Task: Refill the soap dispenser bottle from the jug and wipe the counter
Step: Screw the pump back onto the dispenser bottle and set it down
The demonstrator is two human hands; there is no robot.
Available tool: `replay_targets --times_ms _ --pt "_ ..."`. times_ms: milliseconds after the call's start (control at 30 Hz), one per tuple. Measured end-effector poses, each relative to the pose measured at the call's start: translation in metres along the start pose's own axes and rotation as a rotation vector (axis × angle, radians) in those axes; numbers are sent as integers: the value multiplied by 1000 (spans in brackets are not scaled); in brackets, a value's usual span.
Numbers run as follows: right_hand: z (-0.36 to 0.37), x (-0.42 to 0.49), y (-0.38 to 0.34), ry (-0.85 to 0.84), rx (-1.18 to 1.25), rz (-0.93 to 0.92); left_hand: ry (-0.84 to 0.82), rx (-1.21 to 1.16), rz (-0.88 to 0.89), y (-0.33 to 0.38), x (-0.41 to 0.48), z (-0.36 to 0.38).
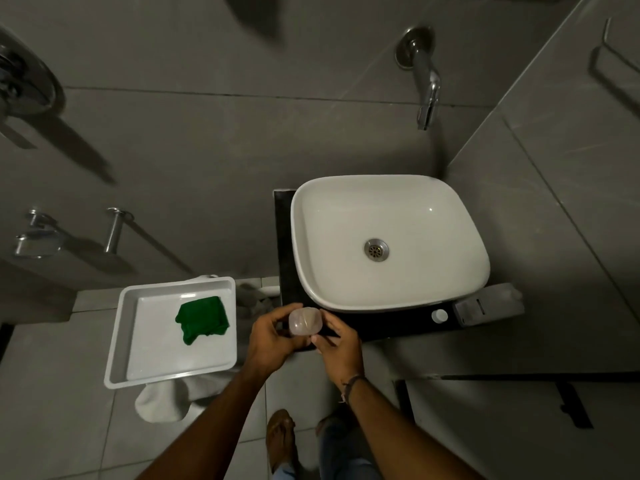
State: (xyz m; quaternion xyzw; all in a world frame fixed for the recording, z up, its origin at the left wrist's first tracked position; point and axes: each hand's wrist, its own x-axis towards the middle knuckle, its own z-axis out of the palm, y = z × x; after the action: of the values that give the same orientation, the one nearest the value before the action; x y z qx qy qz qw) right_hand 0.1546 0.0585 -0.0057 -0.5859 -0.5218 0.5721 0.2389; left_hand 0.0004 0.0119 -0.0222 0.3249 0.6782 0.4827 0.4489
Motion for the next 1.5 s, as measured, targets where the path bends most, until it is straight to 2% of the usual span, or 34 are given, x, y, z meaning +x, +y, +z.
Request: replay_targets --times_ms 267,333,433,500,633,767,900,1167,1367,1500 --pt "2 -2 5 7 54 23 -22 102 10 4 -5 0" --pt "-4 -4 5 19 73 46 45 116 0 9 -17 2" --pt "-21 -13 10 56 92 101 267 195 -23 8 -54 10" --pt "-41 -20 18 127 86 132 312 227 -26 2 -82 21" --pt "-96 -34 36 375 78 171 102 253 -96 0 -108 59" --pt "-163 -39 37 663 113 217 -104 351 35 26 -94 117" --pt "-220 -29 19 835 160 170 -171 421 118 51 -60 189" --pt "-277 22 4 911 130 86 -203 522 27 66 -10 301" --pt "-278 46 14 890 203 47 -135 722 -24 57 2 341" --pt "-281 61 16 881 226 61 -73 755 -106 57 10 358"
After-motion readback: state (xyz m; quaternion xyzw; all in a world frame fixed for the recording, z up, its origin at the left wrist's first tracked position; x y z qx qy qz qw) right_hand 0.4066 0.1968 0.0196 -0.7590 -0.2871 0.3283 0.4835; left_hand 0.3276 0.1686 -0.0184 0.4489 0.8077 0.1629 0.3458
